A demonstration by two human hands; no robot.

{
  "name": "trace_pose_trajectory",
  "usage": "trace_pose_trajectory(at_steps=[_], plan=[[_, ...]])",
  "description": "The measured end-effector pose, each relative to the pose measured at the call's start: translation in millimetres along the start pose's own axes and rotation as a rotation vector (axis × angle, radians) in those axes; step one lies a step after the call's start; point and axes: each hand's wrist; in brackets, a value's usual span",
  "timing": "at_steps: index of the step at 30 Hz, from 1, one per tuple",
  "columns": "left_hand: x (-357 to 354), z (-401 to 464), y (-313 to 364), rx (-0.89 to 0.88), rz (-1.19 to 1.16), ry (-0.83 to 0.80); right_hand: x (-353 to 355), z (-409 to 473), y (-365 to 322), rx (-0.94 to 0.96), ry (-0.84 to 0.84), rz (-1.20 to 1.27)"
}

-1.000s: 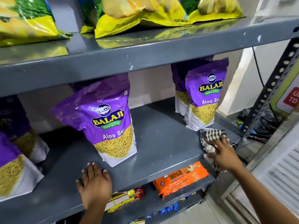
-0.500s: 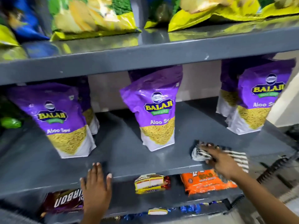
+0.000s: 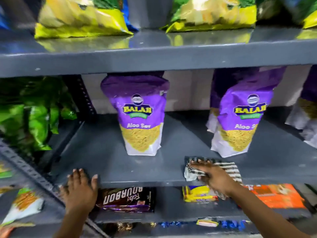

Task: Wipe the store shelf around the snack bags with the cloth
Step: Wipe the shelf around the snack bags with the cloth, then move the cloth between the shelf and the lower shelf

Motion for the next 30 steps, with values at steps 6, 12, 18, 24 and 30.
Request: trace_pose_trajectory(at_steps=[6,12,18,24,30], plan=[[-7,0,-1,-0.059,-0.176,0.033,-52,44,-71,0.094,-0.086,-0.183],[-6,-1,0,-0.063,-0.144,0.002,-96,71,-117,0.143,-0.094,-0.276],[3,0,-2,-0.082,-0.108,-0.068,-117,75,-167,0.226,-0.099,-0.153],[13,-4,-12,-0.176,0.042,-0.092,-116,17,-174,-0.099,-0.288,0.546],[5,-34,6,-0.419,-0.053,0.000,-67,-29,-149,-0.290,-0.307,0.847]])
Point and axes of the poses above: each hand's wrist, its own z-axis towards the middle knuckle, its own x-axis out of the back of the hand, y = z × x, and after that the axes turned 5 degrees about x, right-handed
